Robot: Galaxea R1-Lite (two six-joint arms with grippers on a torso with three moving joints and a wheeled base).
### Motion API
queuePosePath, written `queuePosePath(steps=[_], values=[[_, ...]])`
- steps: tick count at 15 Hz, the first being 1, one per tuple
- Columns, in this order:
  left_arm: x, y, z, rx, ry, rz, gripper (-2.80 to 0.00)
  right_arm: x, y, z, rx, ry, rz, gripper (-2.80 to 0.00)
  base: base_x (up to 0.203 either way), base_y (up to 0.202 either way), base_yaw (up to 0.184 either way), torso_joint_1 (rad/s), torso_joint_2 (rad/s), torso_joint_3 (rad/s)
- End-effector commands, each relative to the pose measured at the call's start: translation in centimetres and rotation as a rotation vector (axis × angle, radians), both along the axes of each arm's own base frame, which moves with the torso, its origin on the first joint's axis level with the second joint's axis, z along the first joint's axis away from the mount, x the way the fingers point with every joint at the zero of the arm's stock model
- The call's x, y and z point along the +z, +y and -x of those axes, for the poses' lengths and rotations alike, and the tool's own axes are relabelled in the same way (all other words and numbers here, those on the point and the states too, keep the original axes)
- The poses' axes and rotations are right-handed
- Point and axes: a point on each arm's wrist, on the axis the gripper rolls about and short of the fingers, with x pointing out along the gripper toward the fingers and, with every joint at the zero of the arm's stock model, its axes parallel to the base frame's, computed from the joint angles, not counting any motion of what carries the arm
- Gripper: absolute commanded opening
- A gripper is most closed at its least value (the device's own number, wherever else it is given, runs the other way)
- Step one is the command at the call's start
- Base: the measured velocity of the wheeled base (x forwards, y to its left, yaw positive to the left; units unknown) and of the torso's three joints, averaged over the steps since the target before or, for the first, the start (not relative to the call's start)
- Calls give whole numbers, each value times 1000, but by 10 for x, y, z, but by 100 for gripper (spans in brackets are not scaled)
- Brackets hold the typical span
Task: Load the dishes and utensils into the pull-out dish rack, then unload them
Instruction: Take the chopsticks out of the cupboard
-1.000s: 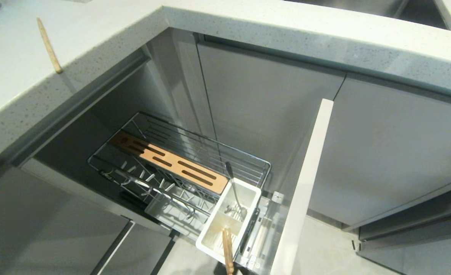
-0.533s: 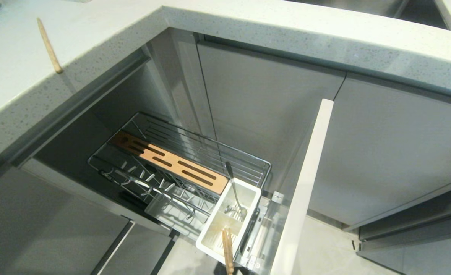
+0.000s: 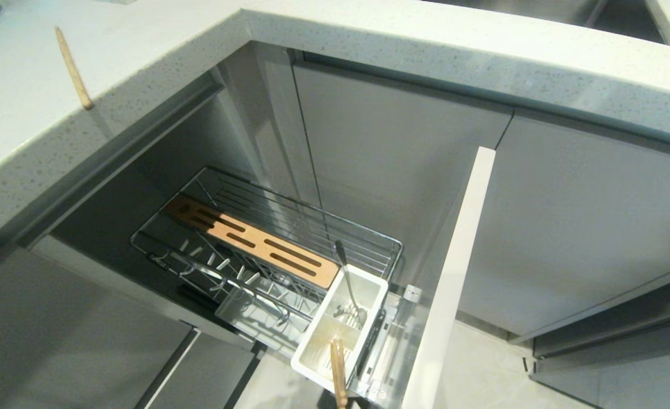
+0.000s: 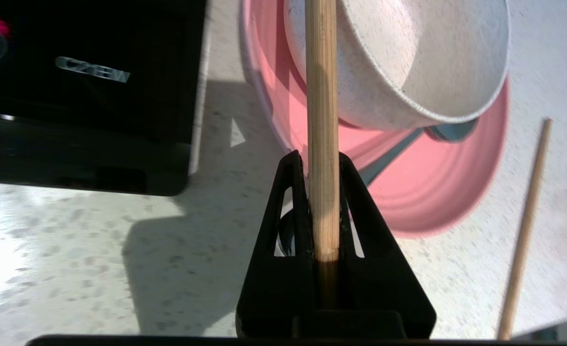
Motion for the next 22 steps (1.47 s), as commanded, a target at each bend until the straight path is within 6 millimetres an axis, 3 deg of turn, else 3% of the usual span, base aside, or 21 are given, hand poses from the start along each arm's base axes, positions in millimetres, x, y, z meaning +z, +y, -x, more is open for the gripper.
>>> queuePosePath(steps=[1, 18, 19, 22], values=[[1, 2, -3, -31, -4, 16, -280, 0, 0, 0, 0, 2, 0, -280, 0, 0, 0, 0, 0, 0], [1, 2, -6, -122, -22, 30, -280, 0, 0, 0, 0, 2, 0, -280, 0, 0, 0, 0, 0, 0], [1, 2, -6, -120, -22, 29, 0, 0, 0, 0, 0, 2, 0, -280, 0, 0, 0, 0, 0, 0], [1, 1, -6, -118, -22, 30, 0, 0, 0, 0, 0, 2, 0, -280, 0, 0, 0, 0, 0, 0]])
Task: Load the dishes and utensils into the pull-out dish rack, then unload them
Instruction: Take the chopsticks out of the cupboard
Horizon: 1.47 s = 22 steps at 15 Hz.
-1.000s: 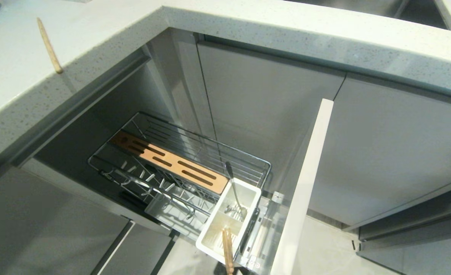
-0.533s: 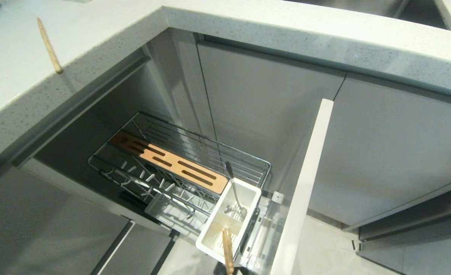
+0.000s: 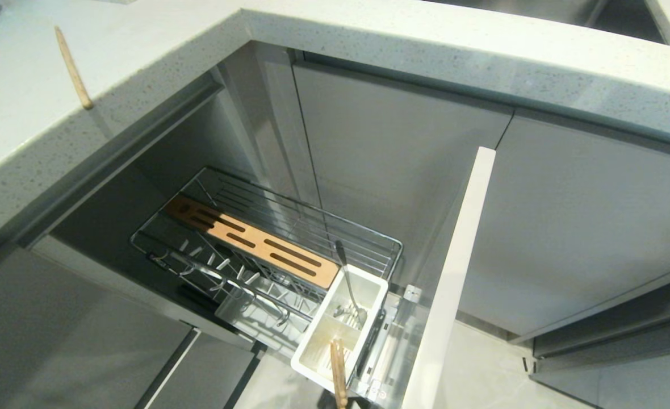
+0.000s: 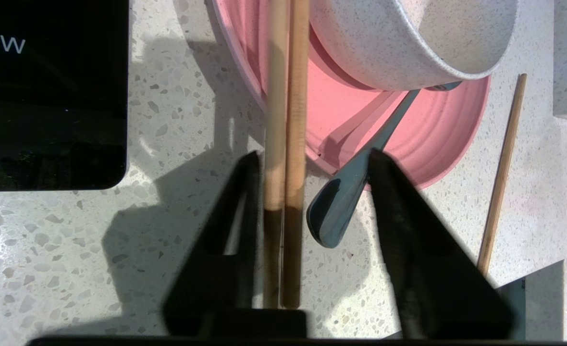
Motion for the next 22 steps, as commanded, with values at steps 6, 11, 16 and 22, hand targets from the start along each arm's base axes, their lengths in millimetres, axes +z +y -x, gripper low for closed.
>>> queuePosePath(steps=[6, 11, 16, 22], values=[[3, -3, 3, 10, -14, -10, 0, 0, 0, 0, 0, 2, 0, -280, 0, 0, 0, 0, 0, 0], [19, -16, 20, 97, -84, -106, 0, 0, 0, 0, 0, 2, 0, -280, 0, 0, 0, 0, 0, 0], [55, -38, 51, 91, -357, -349, -280, 0, 0, 0, 0, 2, 0, -280, 0, 0, 0, 0, 0, 0], [115, -41, 88, -166, -763, -541, -280, 0, 0, 0, 0, 2, 0, -280, 0, 0, 0, 0, 0, 0]])
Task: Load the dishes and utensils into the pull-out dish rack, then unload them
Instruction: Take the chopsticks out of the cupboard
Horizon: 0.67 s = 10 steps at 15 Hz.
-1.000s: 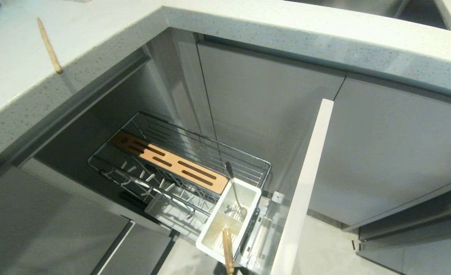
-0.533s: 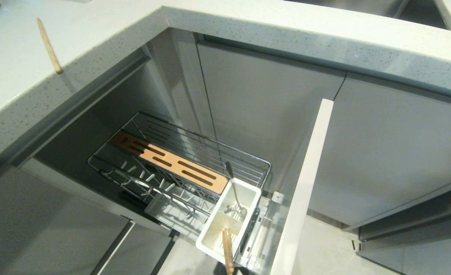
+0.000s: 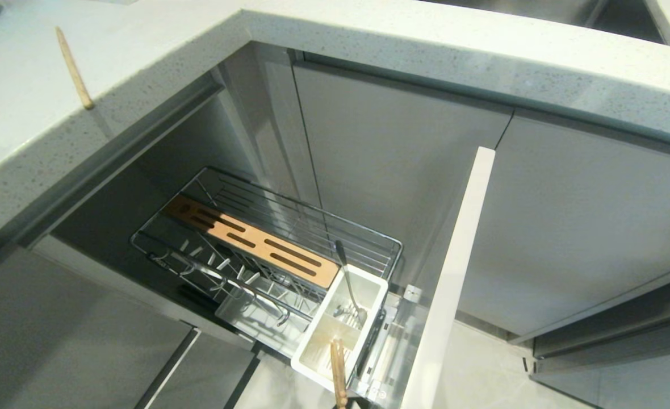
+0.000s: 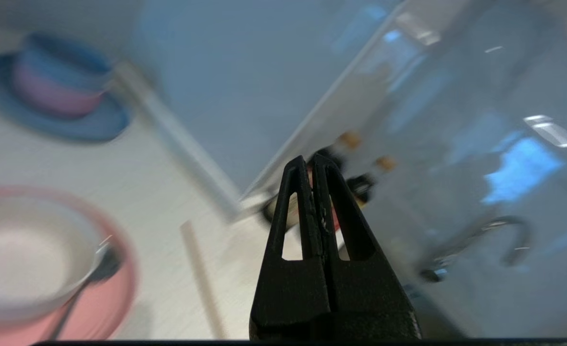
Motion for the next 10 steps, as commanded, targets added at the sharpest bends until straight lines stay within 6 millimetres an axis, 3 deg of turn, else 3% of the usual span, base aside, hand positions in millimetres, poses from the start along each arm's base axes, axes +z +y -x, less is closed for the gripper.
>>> queuePosePath(steps=[1, 5, 8, 10], values=[[15, 7, -15, -79, -37, -2, -280, 0, 0, 0, 0, 2, 0, -280, 0, 0, 0, 0, 0, 0], [26, 16, -57, -327, -6, 118, -280, 0, 0, 0, 0, 2, 0, -280, 0, 0, 0, 0, 0, 0], [18, 3, -109, -517, 135, 173, -280, 0, 0, 0, 0, 2, 0, -280, 0, 0, 0, 0, 0, 0], [13, -9, -126, -613, 197, 166, -280, 0, 0, 0, 0, 2, 0, -280, 0, 0, 0, 0, 0, 0]])
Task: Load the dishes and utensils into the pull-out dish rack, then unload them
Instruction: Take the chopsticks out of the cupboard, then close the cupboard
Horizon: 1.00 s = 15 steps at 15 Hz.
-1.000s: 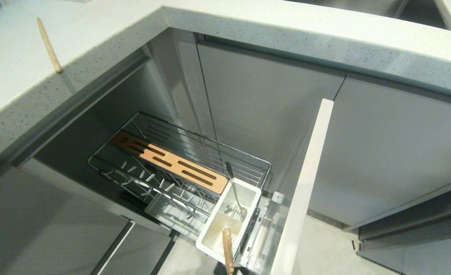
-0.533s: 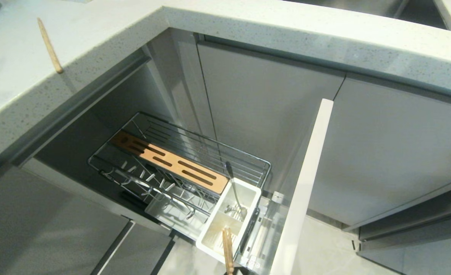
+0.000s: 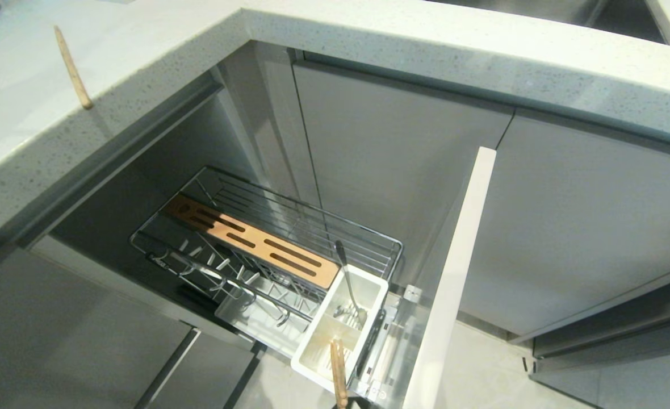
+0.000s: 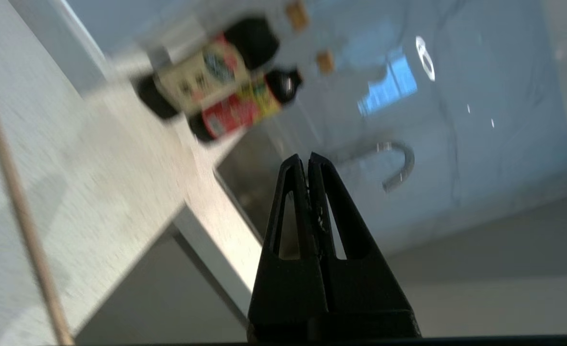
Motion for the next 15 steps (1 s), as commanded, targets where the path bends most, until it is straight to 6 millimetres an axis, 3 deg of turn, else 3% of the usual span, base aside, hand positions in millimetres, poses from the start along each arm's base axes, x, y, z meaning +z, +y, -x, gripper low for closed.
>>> queuePosePath(steps=[1, 7, 15], values=[[-7, -17, -27, -114, 71, -22, -280, 0, 0, 0, 0, 2, 0, -280, 0, 0, 0, 0, 0, 0], [-29, -68, -43, -424, 158, -168, -280, 0, 0, 0, 0, 2, 0, -280, 0, 0, 0, 0, 0, 0], [-63, -144, -36, -710, 300, -352, -280, 0, 0, 0, 0, 2, 0, -280, 0, 0, 0, 0, 0, 0]])
